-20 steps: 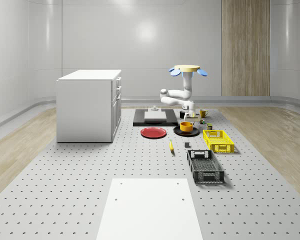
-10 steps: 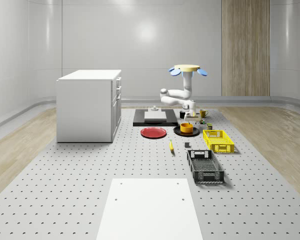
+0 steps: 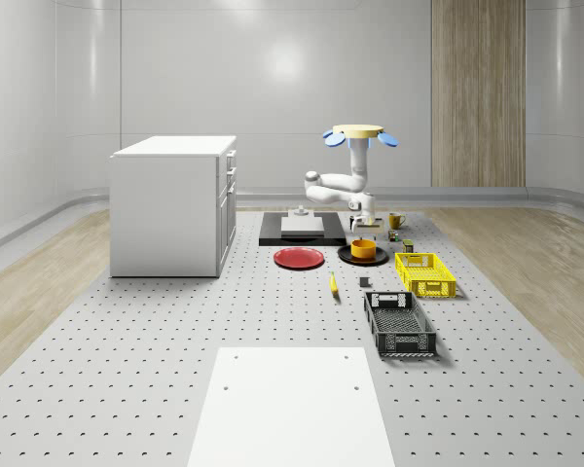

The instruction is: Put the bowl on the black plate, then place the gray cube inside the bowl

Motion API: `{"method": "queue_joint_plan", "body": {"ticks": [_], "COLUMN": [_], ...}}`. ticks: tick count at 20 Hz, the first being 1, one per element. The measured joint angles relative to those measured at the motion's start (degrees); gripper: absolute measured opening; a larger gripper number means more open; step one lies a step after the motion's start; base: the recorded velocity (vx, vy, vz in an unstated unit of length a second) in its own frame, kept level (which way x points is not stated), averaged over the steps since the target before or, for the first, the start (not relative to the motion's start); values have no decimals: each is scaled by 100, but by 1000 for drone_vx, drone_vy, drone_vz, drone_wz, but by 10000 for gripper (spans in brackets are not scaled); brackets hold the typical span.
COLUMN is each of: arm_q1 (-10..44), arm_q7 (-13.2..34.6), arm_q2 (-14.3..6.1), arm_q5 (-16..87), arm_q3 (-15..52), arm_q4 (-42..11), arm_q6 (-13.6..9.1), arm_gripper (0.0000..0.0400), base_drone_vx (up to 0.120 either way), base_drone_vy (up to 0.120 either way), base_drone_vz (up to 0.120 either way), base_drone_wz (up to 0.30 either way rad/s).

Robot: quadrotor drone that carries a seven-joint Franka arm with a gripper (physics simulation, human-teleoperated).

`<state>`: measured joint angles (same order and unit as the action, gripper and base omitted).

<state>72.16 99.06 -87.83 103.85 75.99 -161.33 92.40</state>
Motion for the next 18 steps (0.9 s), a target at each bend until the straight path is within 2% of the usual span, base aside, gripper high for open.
{"method": "queue_joint_plan", "body": {"ticks": [6, 9, 12, 14, 18], "arm_q1": [4, 6, 8, 9, 12], "arm_q7": [4, 6, 8, 9, 11], "arm_q2": [-19, -28, -36, -42, -53], "arm_q5": [-22, -28, -33, -36, -41], "arm_q3": [17, 21, 23, 24, 26], "arm_q4": [-2, -2, -2, -2, -2], "arm_q6": [12, 19, 27, 32, 42], "arm_gripper": [399, 400, 400, 400, 400], "base_drone_vx": [120, 120, 120, 120, 120], "base_drone_vy": [-120, 0, 0, 0, 0], "base_drone_vz": [0, 0, -107, -20, -120], "base_drone_wz": [0, 0, 0, 0, 0]}}
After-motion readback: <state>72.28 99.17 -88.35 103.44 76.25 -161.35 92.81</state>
